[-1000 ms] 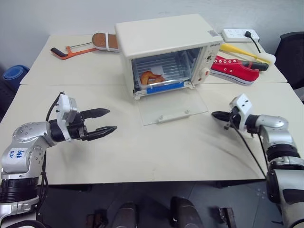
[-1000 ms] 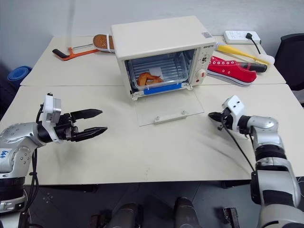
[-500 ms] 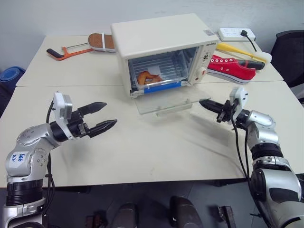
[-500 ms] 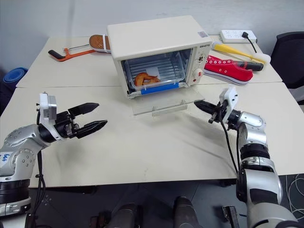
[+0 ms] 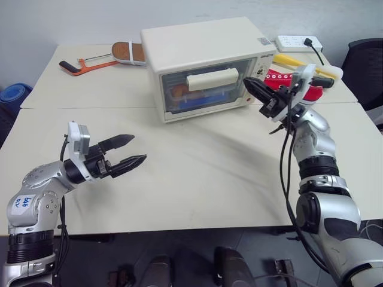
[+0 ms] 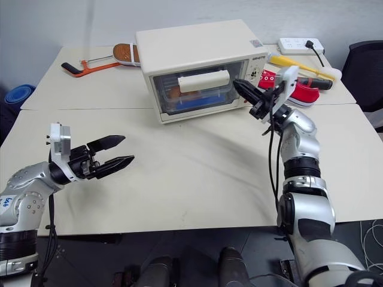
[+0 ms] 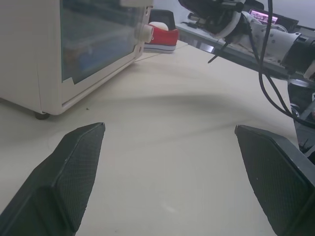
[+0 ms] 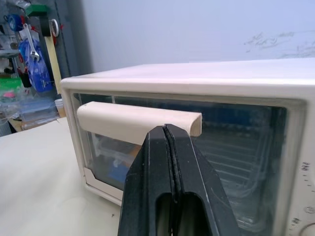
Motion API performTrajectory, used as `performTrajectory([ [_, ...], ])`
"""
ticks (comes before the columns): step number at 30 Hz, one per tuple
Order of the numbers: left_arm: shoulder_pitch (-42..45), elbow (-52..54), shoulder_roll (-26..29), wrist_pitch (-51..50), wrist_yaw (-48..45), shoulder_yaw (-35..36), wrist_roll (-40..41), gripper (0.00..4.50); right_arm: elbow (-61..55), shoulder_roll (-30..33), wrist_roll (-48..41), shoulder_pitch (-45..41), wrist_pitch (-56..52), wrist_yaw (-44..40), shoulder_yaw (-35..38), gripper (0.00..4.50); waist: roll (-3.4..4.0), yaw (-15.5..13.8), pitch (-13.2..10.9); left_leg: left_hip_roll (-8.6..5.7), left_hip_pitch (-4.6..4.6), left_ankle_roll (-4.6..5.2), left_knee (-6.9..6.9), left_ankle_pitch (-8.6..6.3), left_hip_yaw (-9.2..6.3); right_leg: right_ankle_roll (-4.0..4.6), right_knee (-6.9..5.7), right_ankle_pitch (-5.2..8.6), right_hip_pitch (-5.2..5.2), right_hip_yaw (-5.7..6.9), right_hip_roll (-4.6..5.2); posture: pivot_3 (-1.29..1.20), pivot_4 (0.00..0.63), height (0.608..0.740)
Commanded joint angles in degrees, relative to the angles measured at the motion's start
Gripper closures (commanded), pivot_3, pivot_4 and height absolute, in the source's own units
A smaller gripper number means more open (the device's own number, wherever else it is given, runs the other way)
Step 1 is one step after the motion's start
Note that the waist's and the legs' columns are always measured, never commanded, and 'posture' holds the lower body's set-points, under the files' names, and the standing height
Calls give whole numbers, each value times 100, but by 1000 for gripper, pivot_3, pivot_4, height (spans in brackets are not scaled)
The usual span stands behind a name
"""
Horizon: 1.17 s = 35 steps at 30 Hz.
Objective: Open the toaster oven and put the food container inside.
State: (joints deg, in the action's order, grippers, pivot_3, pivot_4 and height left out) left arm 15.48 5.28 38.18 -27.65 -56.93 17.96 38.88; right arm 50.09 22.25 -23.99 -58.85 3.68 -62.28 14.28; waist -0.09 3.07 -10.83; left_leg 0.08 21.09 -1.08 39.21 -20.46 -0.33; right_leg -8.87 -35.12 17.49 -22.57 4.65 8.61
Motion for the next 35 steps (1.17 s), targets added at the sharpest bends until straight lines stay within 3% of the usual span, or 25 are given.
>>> performTrajectory([
  [1,16,77,-60,138,96,21,-15,12,369,47,110,-235,376,154,89,4500,0,8,0,0,0,0,-1,0,0,0,0,0,0,0,0,0,150,740],
  [6,-142,136,-119,301,116,-7,-131,12,389,160,184,-162,465,35,61,4500,0,46,0,2,-1,0,-4,0,2,0,1,0,-2,0,-2,0,150,740],
  [9,-316,231,51,335,43,31,-195,12,-578,517,23,432,-138,-618,-90,4500,0,14,0,3,1,0,-5,0,0,0,1,0,-2,1,-1,0,150,740],
  [17,-1120,68,499,1130,-392,300,-623,0,-4311,1286,-198,3418,-442,-1217,-353,1893,3,-99,0,2,2,1,-3,-1,9,0,6,0,-2,-3,0,0,150,740],
  [20,-1556,5,578,1681,-543,370,-932,0,-4869,1420,-196,4401,-315,-1390,-392,880,4,-147,0,4,-7,1,-3,-1,19,0,3,0,-1,-10,-2,0,150,740],
  [23,-1839,-59,591,2077,-534,390,-1185,0,-4897,1419,-154,4771,-121,-1336,-375,15,3,-163,0,0,-8,4,2,-2,26,0,4,0,2,-19,0,0,150,740],
  [29,-2032,-61,521,2040,-505,452,-1029,0,-4847,1427,-152,4863,73,-1093,-285,15,3,-183,0,2,-16,5,4,-3,24,0,2,-1,7,-20,-1,0,150,740],
  [35,-1957,-135,439,2584,-167,378,-1440,0,-4875,1431,-188,4900,107,-905,-270,15,3,-194,0,2,-16,5,4,-3,24,0,2,-1,8,-19,-1,0,150,740],
])
